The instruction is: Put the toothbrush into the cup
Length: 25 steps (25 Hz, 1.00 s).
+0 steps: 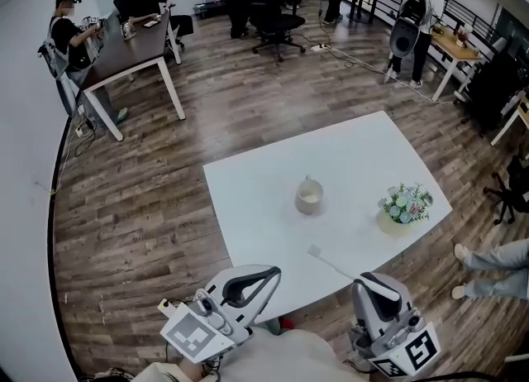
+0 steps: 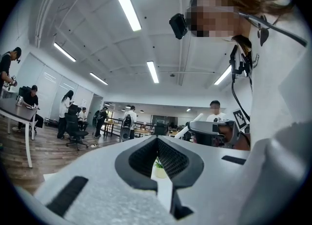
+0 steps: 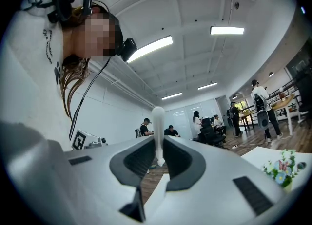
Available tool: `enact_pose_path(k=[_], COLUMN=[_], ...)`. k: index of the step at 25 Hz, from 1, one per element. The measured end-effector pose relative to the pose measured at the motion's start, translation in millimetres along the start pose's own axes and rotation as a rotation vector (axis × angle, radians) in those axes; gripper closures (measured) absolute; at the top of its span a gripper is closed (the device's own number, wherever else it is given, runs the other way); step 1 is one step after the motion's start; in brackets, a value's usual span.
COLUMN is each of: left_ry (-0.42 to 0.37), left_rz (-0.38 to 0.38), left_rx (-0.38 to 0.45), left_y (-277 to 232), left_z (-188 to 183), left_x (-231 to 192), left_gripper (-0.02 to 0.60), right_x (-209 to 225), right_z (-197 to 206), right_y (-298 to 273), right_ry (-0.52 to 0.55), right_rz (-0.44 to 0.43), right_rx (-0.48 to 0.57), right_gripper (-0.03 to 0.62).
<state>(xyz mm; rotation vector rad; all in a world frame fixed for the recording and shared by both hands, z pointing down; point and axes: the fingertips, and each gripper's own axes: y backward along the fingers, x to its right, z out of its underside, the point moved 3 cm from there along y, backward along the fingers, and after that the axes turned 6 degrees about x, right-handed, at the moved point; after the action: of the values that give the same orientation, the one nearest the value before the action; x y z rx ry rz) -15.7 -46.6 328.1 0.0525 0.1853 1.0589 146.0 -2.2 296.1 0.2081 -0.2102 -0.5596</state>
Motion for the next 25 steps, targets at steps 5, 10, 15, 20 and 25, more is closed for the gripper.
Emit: enact_pose_path(k=[5,10,15,20,25], left_ry=[0.024,0.037,0.055,0.063,0.058], left_rz=[0.021,0.039,0.041,0.062,0.079], left_rx=[-0.005,-0.01,-0.02,-0.035,-0.023], left_y=[-12,-22,-31,-37,-45], left_z=[3,6,12,16,16], left_x=[-22,-41,-61,-78,-87], left_gripper=[0.574,0.574,0.574,0.574,0.574], right_x=[11,25,41,49,65], right_z=[5,15,22,27,42], right_y=[-18,-35,-51,-65,-80], right_ry=[0.006,0.006,0.017,0.032,0.047], right_rz=[0.024,0.051,0.071,0.087,0.087], right_rx=[-0.01,-0.028,-0.04,-0.05,-0.08], right_gripper=[0.536,0.536,0.536,0.536,0.536])
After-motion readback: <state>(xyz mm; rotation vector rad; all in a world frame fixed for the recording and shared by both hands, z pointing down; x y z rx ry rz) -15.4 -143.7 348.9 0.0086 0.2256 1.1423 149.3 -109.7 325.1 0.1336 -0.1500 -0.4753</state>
